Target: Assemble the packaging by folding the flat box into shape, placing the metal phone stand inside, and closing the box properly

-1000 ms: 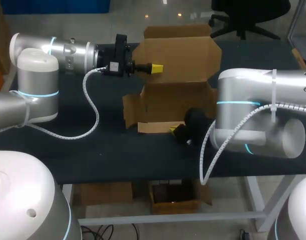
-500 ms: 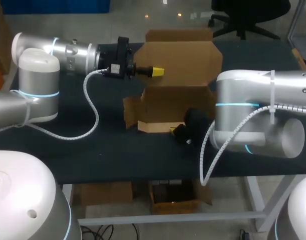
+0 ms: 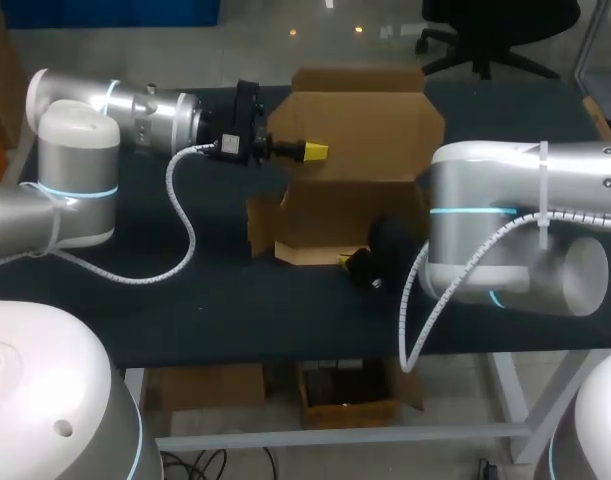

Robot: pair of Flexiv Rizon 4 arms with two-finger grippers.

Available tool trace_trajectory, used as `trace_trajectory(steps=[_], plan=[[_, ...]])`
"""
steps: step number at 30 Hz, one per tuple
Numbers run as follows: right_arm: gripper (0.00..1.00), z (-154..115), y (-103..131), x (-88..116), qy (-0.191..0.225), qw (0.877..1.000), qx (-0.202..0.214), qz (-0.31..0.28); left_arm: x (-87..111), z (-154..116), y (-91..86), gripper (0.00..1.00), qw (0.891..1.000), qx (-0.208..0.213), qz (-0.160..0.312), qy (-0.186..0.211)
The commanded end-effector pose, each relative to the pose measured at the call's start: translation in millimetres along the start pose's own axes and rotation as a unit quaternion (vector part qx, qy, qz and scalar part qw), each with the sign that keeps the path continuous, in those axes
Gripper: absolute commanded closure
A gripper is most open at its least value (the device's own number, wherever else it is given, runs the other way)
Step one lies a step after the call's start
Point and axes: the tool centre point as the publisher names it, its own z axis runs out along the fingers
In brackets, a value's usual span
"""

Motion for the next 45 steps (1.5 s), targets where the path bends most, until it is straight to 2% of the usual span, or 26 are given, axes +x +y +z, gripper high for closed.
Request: trace_trajectory(steps=[1,17,29,45], plan=[[1.00,4,-2,1,-0.004,1.000,-0.001,0.000,1.0,-1,3.7,1.00,1.000,-0.001,0.000,0.003],[1.00,4,-2,1,-0.004,1.000,-0.001,0.000,11.9,3,23.1,1.00,1.000,-0.008,0.005,0.018],[1.00,4,-2,1,-0.004,1.000,-0.001,0.000,16.9,5,41.5,1.00,1.000,0.007,0.005,0.028],[1.00,4,-2,1,-0.004,1.000,-0.001,0.000,19.2,8,46.8,1.00,1.000,-0.002,0.003,0.027]])
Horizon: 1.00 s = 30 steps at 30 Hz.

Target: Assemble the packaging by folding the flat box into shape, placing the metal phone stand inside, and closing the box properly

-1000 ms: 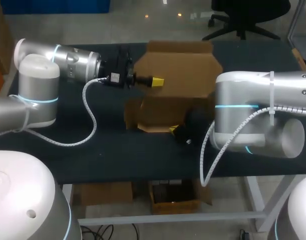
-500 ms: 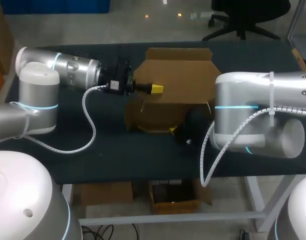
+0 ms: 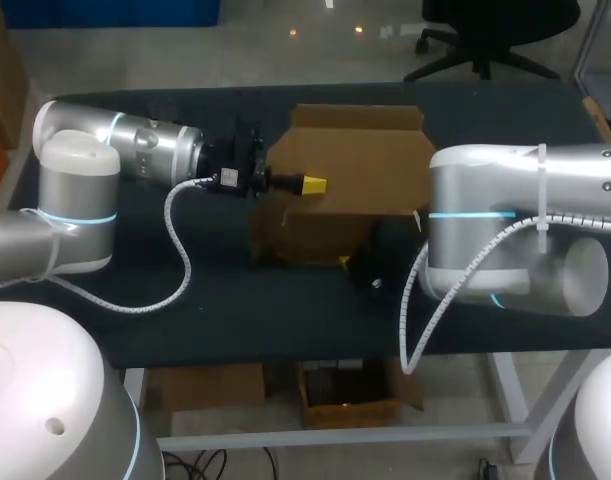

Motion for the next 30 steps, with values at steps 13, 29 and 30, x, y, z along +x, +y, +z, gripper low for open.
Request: trace_trajectory(steps=[13,29,30], plan=[[1.00,3.8,-2.2,1.6,-0.004,1.000,0.000,0.000,-5.3,0.1,-3.6,1.00,1.000,0.002,0.008,-0.015],[1.00,3.8,-2.2,1.6,-0.004,1.000,0.000,0.000,-8.5,0.0,-5.7,1.00,1.000,0.001,0.011,-0.026],[1.00,3.8,-2.2,1.6,-0.004,1.000,0.000,0.000,-8.5,0.1,-5.7,1.00,1.000,0.001,0.011,-0.026]])
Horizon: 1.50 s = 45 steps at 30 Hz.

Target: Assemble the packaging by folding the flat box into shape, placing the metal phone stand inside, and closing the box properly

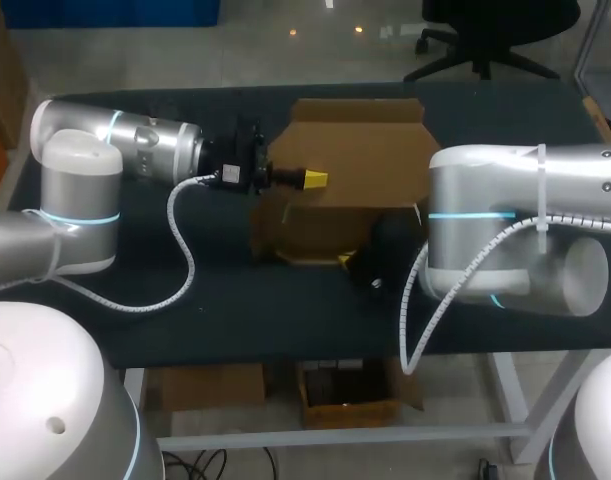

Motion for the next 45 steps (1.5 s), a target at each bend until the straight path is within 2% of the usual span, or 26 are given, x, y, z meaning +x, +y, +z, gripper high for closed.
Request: trace_trajectory(steps=[1,28,37,45], plan=[[1.00,4,-2,2,-0.004,1.000,0.000,0.000,0.0,0,1.3,1.00,1.000,-0.001,0.000,-0.002],[1.00,4,-2,2,-0.004,1.000,0.000,0.000,-1.0,1,3.9,1.00,1.000,-0.002,-0.003,-0.002],[1.00,-20,0,12,-0.005,1.000,-0.014,-0.007,-1.0,1,3.9,1.00,1.000,-0.002,-0.003,-0.002],[1.00,-56,-2,20,0.013,0.999,-0.034,-0.002,-1.0,1,3.9,1.00,1.000,-0.002,-0.003,-0.002]])
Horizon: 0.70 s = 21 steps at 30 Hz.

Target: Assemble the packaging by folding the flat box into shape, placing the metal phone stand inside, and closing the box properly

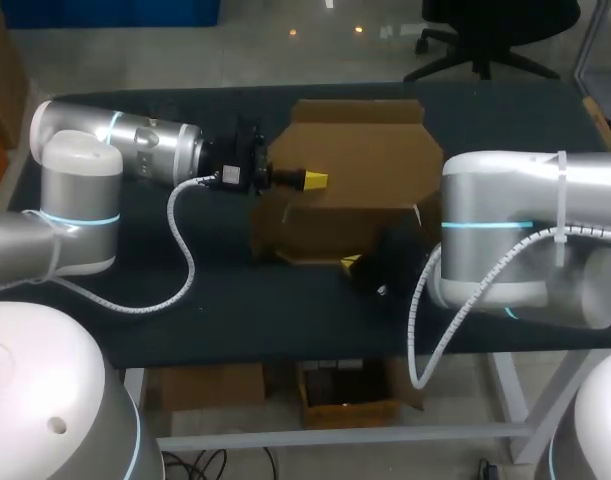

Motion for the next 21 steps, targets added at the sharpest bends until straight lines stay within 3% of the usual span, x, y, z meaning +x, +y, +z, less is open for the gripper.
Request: trace_trajectory(steps=[1,11,21], plan=[[1.00,-35,-5,1,0.007,1.000,-0.024,0.000,-1.1,0,2.1,1.00,1.000,0.000,0.000,0.000],[1.00,-112,-12,-2,0.025,0.999,-0.047,0.009,-1.1,0,2.1,1.00,1.000,0.000,0.000,0.000],[1.00,-172,-21,-17,0.002,0.999,-0.054,-0.004,-1.1,0,2.1,1.00,1.000,0.000,0.000,0.000]])
